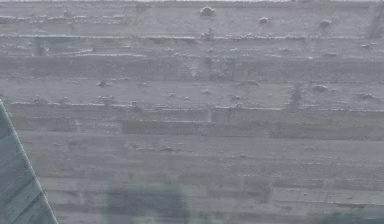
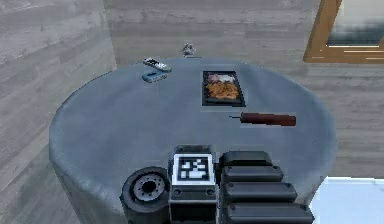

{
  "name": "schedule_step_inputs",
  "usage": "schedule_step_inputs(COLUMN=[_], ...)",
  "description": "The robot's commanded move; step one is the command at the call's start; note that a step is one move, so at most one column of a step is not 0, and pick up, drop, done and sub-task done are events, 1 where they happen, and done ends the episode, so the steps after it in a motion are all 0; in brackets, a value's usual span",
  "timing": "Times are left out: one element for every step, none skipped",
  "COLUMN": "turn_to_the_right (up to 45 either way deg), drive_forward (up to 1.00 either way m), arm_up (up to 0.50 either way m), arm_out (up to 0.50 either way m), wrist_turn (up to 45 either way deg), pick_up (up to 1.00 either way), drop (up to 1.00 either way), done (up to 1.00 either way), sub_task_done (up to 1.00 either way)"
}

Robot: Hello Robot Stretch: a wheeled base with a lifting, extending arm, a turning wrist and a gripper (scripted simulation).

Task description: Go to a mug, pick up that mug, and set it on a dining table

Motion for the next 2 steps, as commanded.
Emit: schedule_step_inputs(turn_to_the_right=[0.0,0.0], drive_forward=[0.00,0.00], arm_up=[0.00,0.00], arm_out=[0.40,0.00], wrist_turn=[0.0,45.0], pick_up=[0.00,0.00], drop=[0.00,0.00], done=[0.00,0.00], sub_task_done=[0.00,0.00])
